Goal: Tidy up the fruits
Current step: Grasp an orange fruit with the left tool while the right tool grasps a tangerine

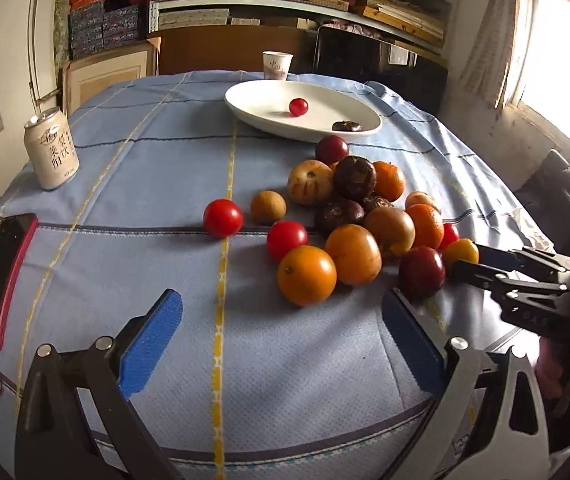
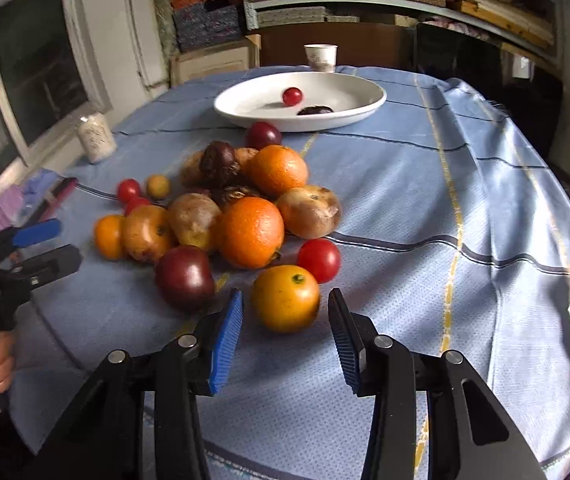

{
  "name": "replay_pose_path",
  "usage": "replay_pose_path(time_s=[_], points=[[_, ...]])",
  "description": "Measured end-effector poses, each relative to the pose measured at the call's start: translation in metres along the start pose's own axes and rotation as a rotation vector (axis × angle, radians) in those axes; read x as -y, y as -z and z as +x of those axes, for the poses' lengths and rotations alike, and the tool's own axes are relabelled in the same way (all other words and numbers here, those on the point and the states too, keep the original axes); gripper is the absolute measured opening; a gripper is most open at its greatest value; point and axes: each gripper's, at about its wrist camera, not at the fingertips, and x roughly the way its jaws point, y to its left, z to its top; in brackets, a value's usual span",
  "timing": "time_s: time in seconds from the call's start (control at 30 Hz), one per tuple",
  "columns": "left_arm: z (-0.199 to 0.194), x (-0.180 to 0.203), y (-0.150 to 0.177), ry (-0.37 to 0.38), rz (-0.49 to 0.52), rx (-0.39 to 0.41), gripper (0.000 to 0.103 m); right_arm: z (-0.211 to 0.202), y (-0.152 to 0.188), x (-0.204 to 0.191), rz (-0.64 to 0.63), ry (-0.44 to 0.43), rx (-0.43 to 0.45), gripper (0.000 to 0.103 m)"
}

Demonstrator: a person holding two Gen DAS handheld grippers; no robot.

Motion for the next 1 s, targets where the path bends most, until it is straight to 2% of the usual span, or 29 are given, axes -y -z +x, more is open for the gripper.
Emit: replay_pose_path(time_s=[0.13, 0.2, 0.37, 0.47, 0.67, 0.87, 0.93, 1.0], points=[[0.004, -0.001, 0.000, 0.007, -0.010, -0.017, 0.096, 0.002, 0.000, -0.004, 0.011, 0.014, 0.004, 0.039], [0.007, -0.002, -0.001, 0.005, -0.013, -0.032, 0.087, 0.003, -0.001, -0.005, 0.015, 0.029, 0.000, 0.038], [0.018, -0.010, -0.003, 0.026, -0.058, -0.088, 0.064, 0.004, -0.001, 0.002, 0.070, -0.001, 0.002, 0.038], [0.022, -0.013, -0.005, 0.047, -0.075, -0.104, 0.063, 0.004, -0.001, 0.004, 0.079, -0.011, 0.002, 0.038], [0.023, -0.002, -0.015, 0.018, -0.017, -0.069, 0.063, 0.004, -0.001, 0.004, 0.085, -0.016, 0.002, 0.038], [0.031, -0.004, -0.019, 0.039, -0.021, -0.097, 0.063, 0.005, -0.001, 0.004, 0.091, -0.026, 0.001, 0.038], [0.033, -0.004, -0.019, 0.051, -0.021, -0.106, 0.060, 0.006, -0.001, 0.005, 0.090, -0.031, -0.005, 0.038], [0.035, -0.004, -0.019, 0.061, -0.025, -0.117, 0.052, 0.006, -0.001, 0.004, 0.087, -0.029, -0.005, 0.038]])
